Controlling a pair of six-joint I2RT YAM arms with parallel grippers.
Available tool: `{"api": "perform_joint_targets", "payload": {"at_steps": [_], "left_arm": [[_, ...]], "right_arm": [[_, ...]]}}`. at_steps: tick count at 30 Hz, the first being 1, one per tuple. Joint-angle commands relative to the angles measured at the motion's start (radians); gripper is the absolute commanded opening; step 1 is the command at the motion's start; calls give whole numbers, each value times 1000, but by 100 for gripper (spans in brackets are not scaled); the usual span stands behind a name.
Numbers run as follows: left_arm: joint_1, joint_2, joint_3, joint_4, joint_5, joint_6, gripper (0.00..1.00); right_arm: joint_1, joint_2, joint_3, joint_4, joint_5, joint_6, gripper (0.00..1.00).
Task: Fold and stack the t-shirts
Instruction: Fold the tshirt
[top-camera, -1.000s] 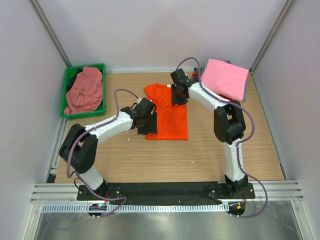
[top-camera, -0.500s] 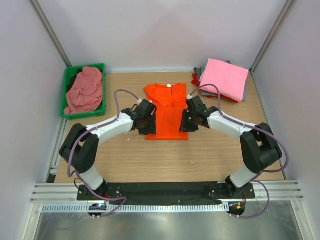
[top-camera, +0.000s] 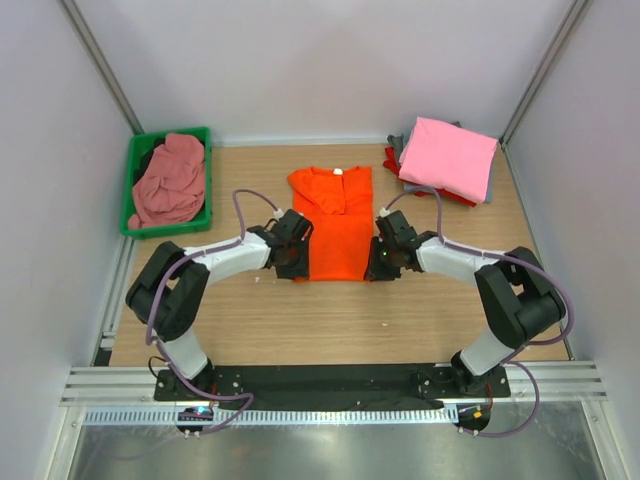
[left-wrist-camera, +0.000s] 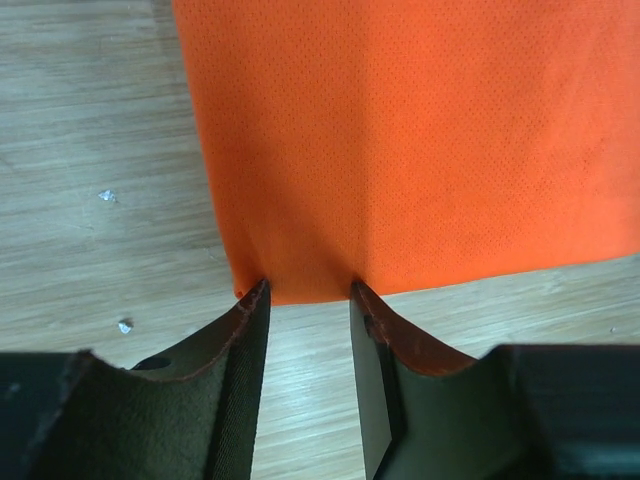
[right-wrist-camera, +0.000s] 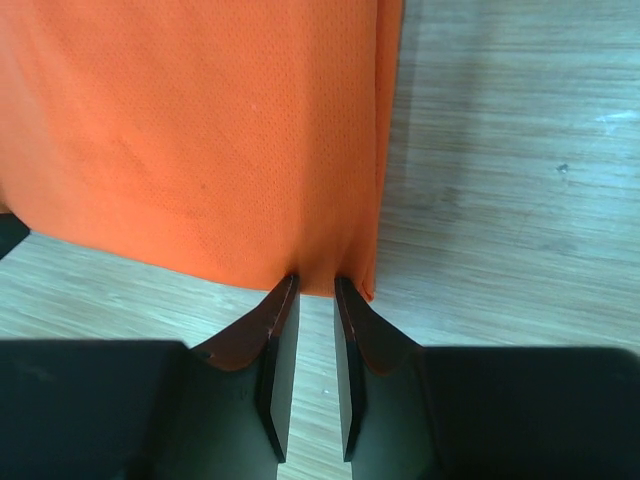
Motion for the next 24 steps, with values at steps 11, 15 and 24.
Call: {"api": "perform_joint_targets", "payload": {"at_steps": [11,15,24], "left_arm": [[-48,-66,-186,86,0,-47,37],[-75,-171,-276,67,-7,-77,37],[-117,-490,-356,-94,-74,-116,68]], "right_arm": [[45,-119,-167,25,58,69,26],[71,-205,-229,-33,95,109,26],[188,-458,-109,-283,213,163,56]]}}
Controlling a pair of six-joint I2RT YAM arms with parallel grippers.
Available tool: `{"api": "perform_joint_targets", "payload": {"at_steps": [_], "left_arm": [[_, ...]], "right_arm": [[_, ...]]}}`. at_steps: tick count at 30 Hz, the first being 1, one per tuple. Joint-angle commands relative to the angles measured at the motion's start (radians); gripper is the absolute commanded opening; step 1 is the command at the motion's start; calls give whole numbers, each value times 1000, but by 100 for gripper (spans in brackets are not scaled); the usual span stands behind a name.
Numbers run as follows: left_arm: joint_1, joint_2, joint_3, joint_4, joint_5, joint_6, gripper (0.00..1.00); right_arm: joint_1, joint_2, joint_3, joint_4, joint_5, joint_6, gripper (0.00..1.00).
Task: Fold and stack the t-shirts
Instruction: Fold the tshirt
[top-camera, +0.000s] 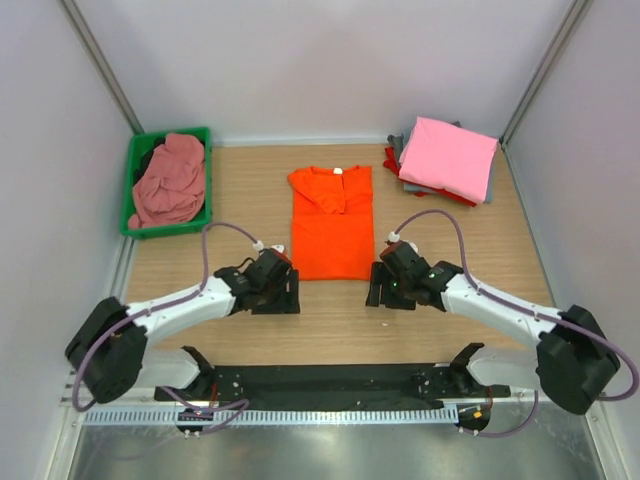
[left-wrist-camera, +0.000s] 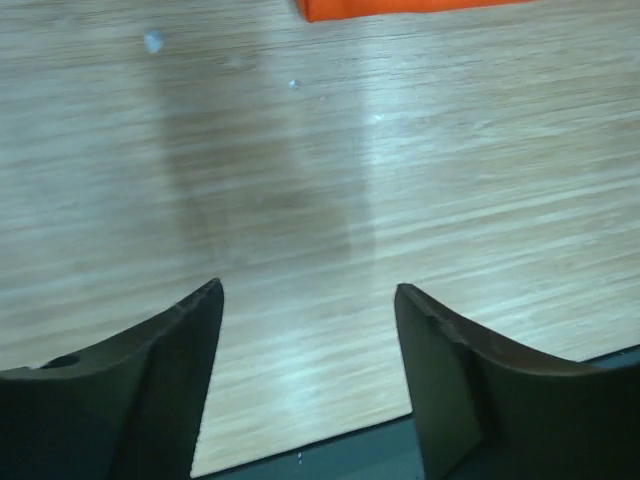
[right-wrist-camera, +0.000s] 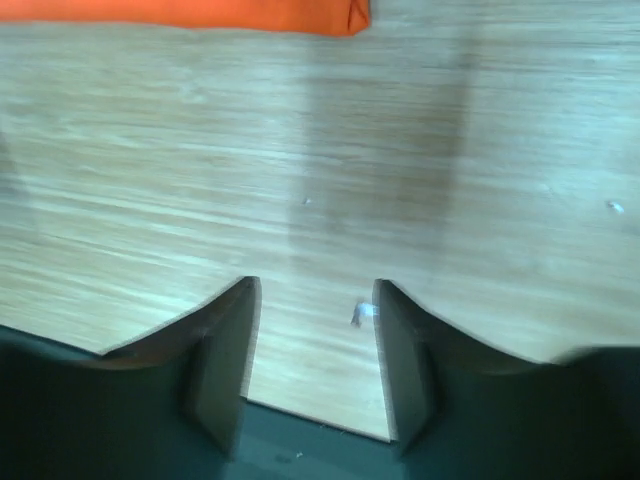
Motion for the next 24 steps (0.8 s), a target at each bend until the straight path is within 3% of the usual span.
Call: {"api": "perform_joint_targets", "payload": {"at_steps": [1,4,7,15,24], "left_arm": [[0,-134,6,-116,-81,-29,73],[0,-229,8,-107,-119,-47,85],[5,-235,-17,-44,-126,-85,89],[132,-122,-136,297,21,-164,78],[192,5,-150,456,49,-175,75]], "right_arm": [[11,-109,116,-145,162,22,68],[2,-162,117,-147,224,22,85],[-52,-172,67,-61,146,25,87],[-228,-71,-48,201,-67,20,78],[-281,110,-59,355,-149,31,66]]}}
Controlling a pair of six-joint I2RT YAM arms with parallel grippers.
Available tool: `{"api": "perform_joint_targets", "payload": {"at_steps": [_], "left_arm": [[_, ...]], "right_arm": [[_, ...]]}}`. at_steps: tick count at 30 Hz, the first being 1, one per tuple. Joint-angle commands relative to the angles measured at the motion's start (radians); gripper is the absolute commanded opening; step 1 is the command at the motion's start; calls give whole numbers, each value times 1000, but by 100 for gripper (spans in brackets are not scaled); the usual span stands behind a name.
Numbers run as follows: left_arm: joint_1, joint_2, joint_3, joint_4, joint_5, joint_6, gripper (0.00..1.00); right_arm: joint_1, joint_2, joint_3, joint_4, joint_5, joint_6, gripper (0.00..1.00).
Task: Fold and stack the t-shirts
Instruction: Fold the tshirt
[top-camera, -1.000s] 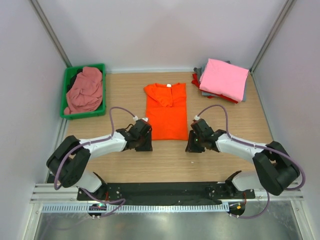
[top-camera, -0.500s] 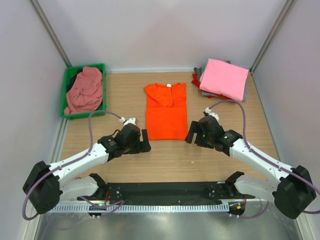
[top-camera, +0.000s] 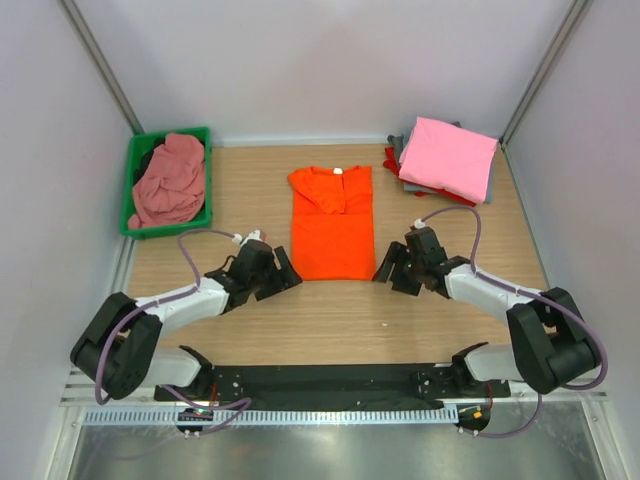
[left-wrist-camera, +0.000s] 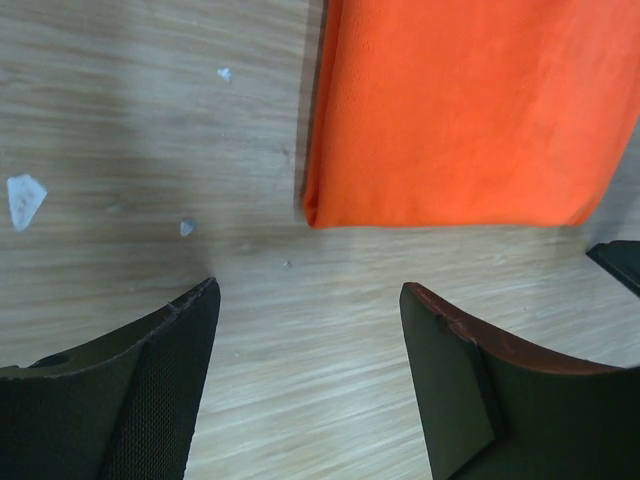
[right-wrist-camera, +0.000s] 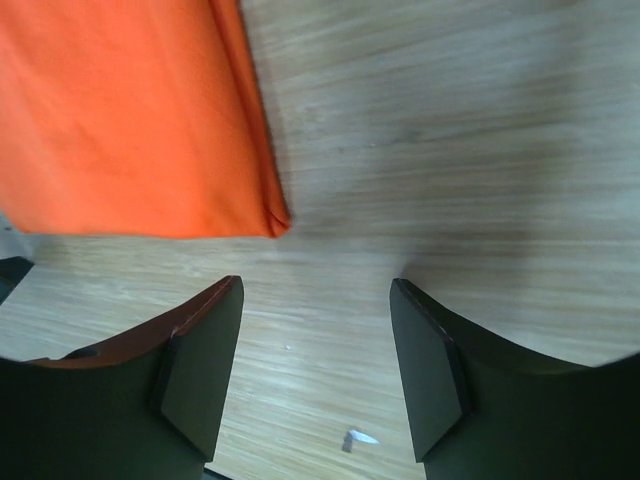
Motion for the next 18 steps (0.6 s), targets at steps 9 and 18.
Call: {"api": "perform_joint_targets", "payload": {"at_steps": [9,18], "left_arm": [[20,143,-14,194,66,-47,61],[22,186,-5,213,53,-36,40]], "right_arm": [[-4,130,-23,187,-89,26,57],[-2,162,-21,206,-95,28,34]]}}
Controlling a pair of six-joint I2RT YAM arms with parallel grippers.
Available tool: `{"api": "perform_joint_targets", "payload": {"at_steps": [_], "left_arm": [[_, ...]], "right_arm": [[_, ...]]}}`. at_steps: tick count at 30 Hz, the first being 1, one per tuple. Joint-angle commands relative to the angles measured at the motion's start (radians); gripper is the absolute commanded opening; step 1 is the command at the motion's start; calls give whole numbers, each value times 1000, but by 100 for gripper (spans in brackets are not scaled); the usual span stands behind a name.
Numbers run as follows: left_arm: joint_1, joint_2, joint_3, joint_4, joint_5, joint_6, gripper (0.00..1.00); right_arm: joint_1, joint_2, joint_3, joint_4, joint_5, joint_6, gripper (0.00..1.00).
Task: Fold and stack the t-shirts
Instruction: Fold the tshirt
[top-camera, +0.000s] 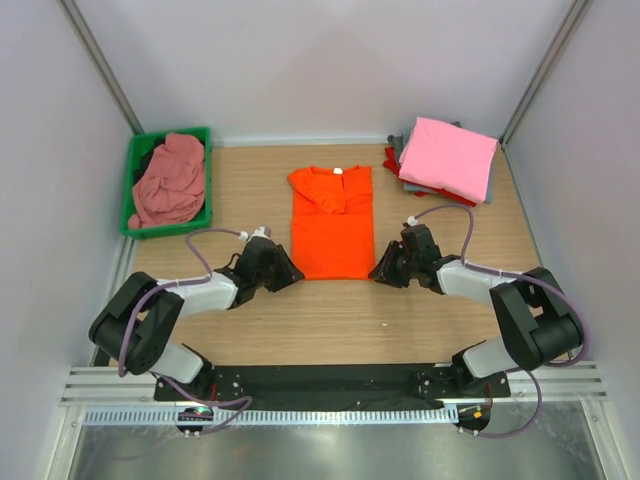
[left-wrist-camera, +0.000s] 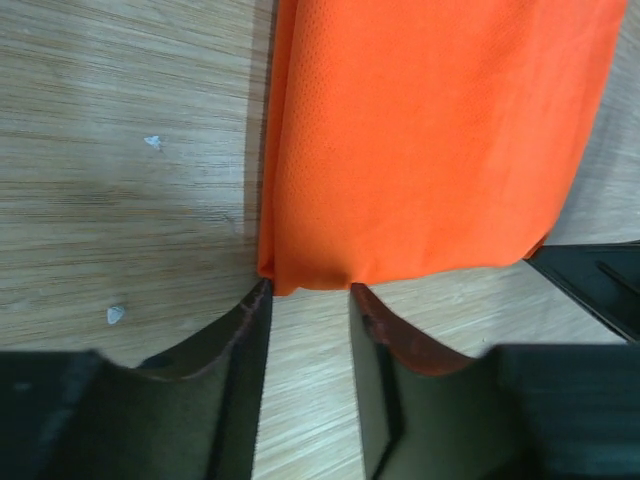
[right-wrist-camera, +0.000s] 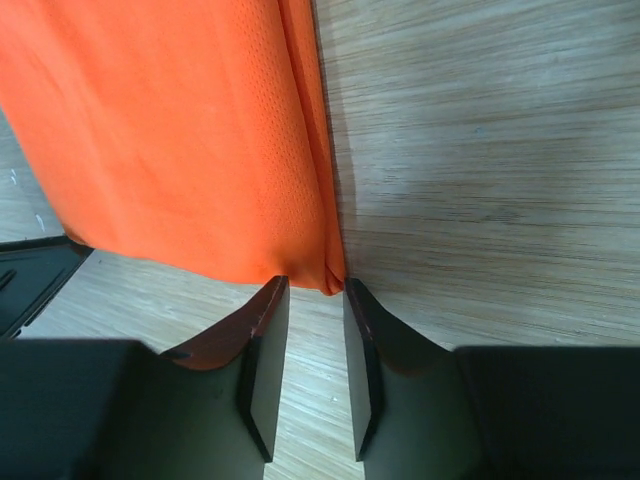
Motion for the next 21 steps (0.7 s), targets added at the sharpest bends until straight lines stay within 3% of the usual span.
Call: {"api": "perform_joint_targets", "payload": {"at_steps": [1,9,10,16,21], "left_arm": [[3,27,-8,-40,-20,22,36],[3,19,-7,-40,-37,47,9],[3,15,-5,-41,-35,47,0],[1,-49,-23,-98,-31,62,0],[0,-212,-83,-164,-35,57,0]], "right_arm": [[1,27,-19,-19,9,-4,29],[1,44,-13,10,11,-2,4],[1,44,-13,9,9,-1,2],[1,-20,-23,-35,14,-4,1],[3,-146,-52,-124,34,-5,1]]}}
